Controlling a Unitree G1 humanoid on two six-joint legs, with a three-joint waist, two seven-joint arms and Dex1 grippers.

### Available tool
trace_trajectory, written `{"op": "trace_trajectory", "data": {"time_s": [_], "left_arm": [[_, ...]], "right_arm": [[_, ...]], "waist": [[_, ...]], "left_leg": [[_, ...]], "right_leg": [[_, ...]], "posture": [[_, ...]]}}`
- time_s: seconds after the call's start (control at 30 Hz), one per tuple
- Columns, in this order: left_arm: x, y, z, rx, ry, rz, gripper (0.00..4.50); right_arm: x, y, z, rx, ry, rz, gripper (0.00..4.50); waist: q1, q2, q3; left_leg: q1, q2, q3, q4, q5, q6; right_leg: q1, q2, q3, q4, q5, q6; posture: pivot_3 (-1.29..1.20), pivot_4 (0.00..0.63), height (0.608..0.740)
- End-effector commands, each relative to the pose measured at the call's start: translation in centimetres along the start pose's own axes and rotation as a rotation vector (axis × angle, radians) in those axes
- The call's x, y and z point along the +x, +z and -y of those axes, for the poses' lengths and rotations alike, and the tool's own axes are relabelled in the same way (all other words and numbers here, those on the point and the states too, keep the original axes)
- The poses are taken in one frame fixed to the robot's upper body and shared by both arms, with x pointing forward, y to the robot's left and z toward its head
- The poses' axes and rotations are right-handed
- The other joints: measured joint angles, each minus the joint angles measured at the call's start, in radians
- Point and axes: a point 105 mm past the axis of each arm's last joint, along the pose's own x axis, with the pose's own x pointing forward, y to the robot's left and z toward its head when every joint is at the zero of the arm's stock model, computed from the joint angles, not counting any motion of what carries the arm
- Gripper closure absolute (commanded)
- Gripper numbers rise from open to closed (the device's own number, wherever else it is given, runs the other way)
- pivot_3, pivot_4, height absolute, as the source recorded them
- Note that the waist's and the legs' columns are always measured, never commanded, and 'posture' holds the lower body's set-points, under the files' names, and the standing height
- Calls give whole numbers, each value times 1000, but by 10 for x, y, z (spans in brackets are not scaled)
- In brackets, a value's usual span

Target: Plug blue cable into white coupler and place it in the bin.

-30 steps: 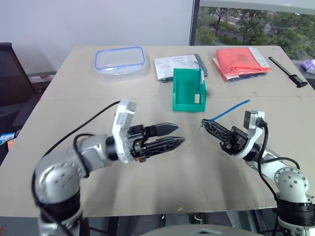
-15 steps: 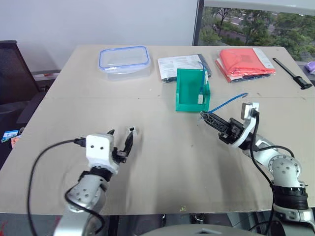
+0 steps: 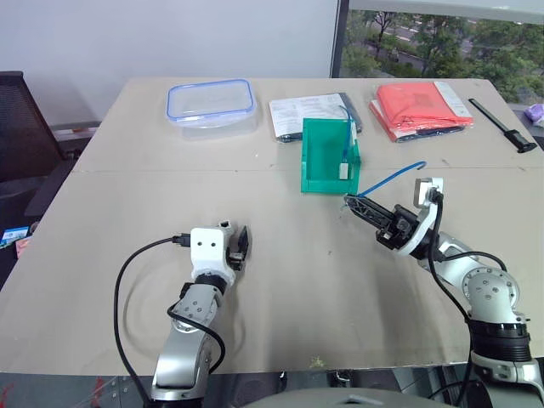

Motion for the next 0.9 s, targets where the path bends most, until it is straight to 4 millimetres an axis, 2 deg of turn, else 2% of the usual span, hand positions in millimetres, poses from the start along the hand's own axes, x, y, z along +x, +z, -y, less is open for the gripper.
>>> {"op": "trace_trajectory", "data": {"time_s": [0.03,0.07,0.1,0.13,0.27,0.37,0.47,0.57,0.7,0.9], "left_arm": [[2,6,-4,18,51,49,1363],[3,6,-1,18,42,52,1363],[3,5,1,18,36,53,1863],[4,5,2,16,35,54,2068],[7,4,-4,11,61,59,3919],[10,4,-3,7,50,60,3930],[17,6,9,23,-87,74,3930],[25,14,32,88,-372,99,3930],[12,16,75,224,-927,81,3930],[5,1,100,336,-1399,-12,3930]], "right_arm": [[0,9,-8,-37,25,36,4500],[1,8,-9,-36,25,37,4500],[2,8,-9,-36,25,37,4500],[2,8,-9,-36,25,38,4500],[3,7,-9,-37,23,41,4500],[3,7,-10,-40,23,41,4500],[4,7,-12,-57,26,30,4500],[7,1,-14,-155,42,-67,4500],[17,-9,-15,-364,80,-199,4500],[21,-26,-14,-645,180,-403,4500]], "waist": [[0,0,0],[0,0,0],[0,0,0],[0,0,0],[0,0,0],[0,0,0],[1,0,0],[2,0,0],[-1,0,0],[1,0,0]], "left_leg": [[0,0,0,0,0,0],[0,0,0,0,0,0],[0,0,0,0,0,0],[0,0,0,0,0,0],[0,0,0,0,0,0],[0,0,0,0,0,0],[0,0,0,0,0,0],[0,0,-1,0,0,0],[0,0,1,0,0,0],[0,0,2,0,0,0]], "right_leg": [[0,0,0,0,0,0],[0,0,0,0,0,0],[0,0,0,0,0,0],[0,0,0,0,0,0],[0,0,0,0,0,0],[0,0,-1,0,0,0],[0,0,-1,0,0,0],[0,1,-2,1,0,0],[0,5,-5,1,-1,-1],[-1,6,-5,0,0,0]], "posture": [[0,150,736],[0,150,736],[0,150,736],[0,150,736],[0,150,736],[0,150,736],[0,150,736],[0,150,736],[0,150,736],[0,150,736]]}}
